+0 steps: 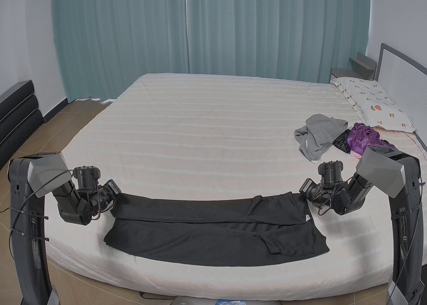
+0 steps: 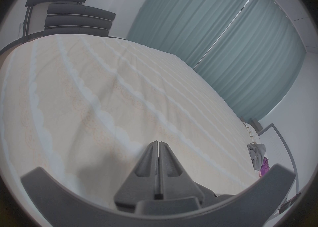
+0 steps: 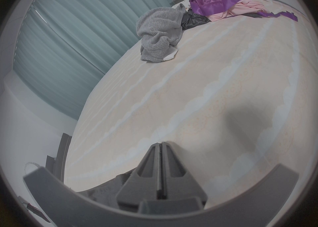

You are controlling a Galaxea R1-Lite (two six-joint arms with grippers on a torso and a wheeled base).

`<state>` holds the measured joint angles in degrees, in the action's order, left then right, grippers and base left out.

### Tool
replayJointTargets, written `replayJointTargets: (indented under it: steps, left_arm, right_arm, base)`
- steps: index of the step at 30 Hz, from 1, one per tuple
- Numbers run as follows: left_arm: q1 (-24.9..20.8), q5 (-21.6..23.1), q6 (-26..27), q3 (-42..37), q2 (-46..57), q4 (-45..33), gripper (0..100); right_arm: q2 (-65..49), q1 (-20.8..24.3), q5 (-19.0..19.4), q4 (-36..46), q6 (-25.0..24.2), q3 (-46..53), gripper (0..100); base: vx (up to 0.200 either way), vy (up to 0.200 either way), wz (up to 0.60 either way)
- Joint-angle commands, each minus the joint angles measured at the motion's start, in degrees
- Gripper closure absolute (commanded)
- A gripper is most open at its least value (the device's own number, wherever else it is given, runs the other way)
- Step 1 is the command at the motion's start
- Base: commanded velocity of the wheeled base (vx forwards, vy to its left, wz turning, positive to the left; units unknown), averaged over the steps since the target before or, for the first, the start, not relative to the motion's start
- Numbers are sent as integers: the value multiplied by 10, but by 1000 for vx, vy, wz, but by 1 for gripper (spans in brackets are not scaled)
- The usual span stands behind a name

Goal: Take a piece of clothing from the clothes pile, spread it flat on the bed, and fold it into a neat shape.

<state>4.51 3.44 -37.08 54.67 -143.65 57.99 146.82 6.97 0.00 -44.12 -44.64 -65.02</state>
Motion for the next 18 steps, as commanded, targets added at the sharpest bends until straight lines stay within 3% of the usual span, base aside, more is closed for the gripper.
replayJointTargets:
  steps: [1,5,6,12,18]
  left_arm:
    - [0,0,-5,3,1,0,100]
    - [-1,0,-12,5,2,0,100]
    - [0,0,-12,7,2,0,0]
    - [-1,-2,-13,7,0,-1,0]
    - [3,-9,-34,-33,29,-1,0]
  right_arm:
    - [-1,1,0,0,0,3,100]
    - [-1,1,0,0,0,6,100]
    - [-1,1,0,0,1,6,0]
    - [-13,1,1,0,-4,14,0]
    - [-90,5,17,-12,-49,87,0]
  base:
    - [0,0,0]
    - [0,0,0]
    - [0,0,0]
    - [0,0,0]
    - [0,0,0]
